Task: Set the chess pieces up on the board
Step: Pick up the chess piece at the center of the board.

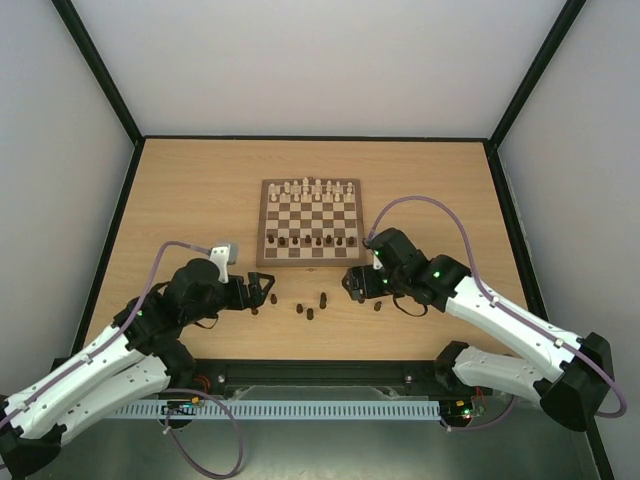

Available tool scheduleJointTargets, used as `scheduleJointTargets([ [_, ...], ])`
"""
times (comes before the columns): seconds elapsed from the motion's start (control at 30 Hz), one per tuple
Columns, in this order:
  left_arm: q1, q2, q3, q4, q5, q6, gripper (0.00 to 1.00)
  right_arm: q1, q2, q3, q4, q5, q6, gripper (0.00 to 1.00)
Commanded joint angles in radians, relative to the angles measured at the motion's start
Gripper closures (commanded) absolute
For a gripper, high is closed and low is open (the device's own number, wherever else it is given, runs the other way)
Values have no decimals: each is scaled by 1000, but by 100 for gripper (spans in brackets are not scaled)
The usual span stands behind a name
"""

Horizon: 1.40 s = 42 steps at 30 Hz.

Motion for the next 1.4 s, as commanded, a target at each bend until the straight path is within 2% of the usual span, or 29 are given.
scheduleJointTargets([
  [0.0,-6,-44,4,15,1,-10,1,27,24,11,23,-72,-45,12],
  [0.23,-5,-26,66,-19,-34,-19,0,194,140,82,-5,92,-51,15],
  [0.37,-5,-48,50,-4,-81,-24,0,205,182,89,6,156,-49,15],
  [0.53,-5,15,73,-6,-144,-28,1,205,239,114,2,193,-60,15],
  [0.67,-6,105,89,39,-136,-10,0,206,297,159,-19,136,-49,12],
  [0.87,-6,190,99,57,-156,27,0,206,295,123,-1,75,-91,13],
  [0.93,-5,185,83,70,-150,39,0,206,278,110,11,59,-105,17],
  [1.07,-5,165,40,94,-150,51,1,206,252,102,15,17,-113,33],
  [1.13,-6,157,26,97,-154,46,0,205,244,105,12,10,-113,38],
  [1.37,-6,71,-26,95,-162,25,1,237,272,158,-8,13,-117,41],
])
